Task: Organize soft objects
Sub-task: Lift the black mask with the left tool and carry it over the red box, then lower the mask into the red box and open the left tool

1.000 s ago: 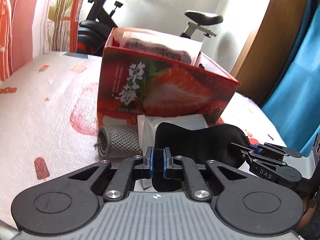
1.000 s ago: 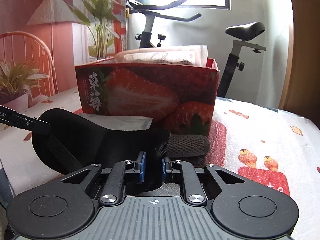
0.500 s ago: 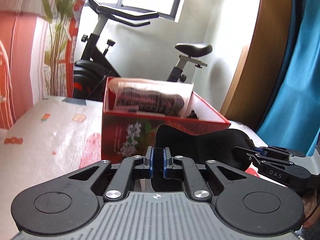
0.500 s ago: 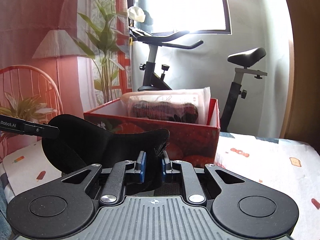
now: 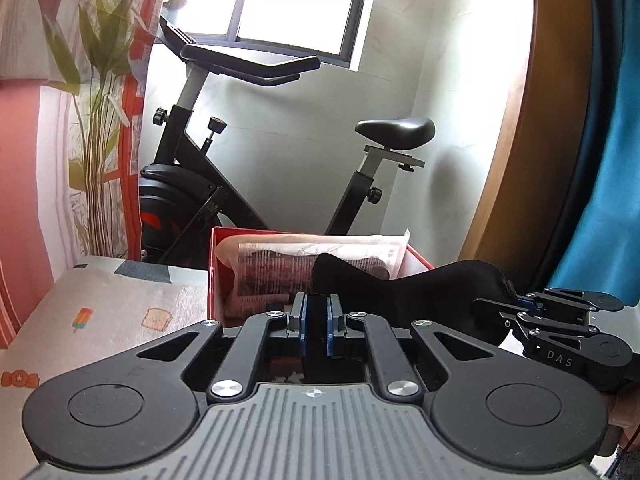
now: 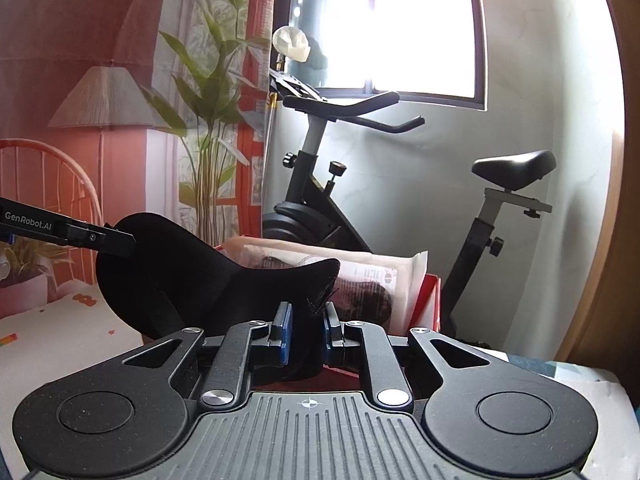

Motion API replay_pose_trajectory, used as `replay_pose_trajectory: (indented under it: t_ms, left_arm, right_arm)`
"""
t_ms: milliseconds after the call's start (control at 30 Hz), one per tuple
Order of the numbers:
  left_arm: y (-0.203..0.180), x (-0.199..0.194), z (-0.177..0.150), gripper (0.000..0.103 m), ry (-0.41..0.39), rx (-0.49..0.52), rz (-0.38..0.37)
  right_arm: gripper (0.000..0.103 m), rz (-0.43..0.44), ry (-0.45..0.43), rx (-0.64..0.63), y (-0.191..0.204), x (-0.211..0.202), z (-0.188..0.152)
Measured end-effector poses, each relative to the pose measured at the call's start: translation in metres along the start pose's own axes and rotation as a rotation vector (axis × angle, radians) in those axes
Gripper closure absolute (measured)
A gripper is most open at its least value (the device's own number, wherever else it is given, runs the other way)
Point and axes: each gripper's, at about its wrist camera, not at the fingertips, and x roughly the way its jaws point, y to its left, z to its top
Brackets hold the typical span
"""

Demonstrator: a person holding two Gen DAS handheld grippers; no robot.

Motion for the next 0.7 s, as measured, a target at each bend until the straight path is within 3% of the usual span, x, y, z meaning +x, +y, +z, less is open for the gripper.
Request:
replay_pose_trajectory:
  t_ms: [367, 567, 700]
  left_arm:
    - [0.013, 0.085, 0.034, 0.093, 0.009, 0.068, 0.100]
    - [0.018, 0.121, 0.029, 0.093, 0.103, 0.058, 0.136]
    - [0.022, 0.131, 0.025, 0.092, 0.177, 0.051, 0.110]
  right_arm:
    - [0.089, -0.092, 0.045, -0.054, -0.022, 0.097, 0.020]
    - [0.089, -0.120, 0.151, -0.080, -0.024, 0.141, 0.008]
    - [0.089, -0.116, 0.256, -0.059, -0.028, 0.156, 0.003]
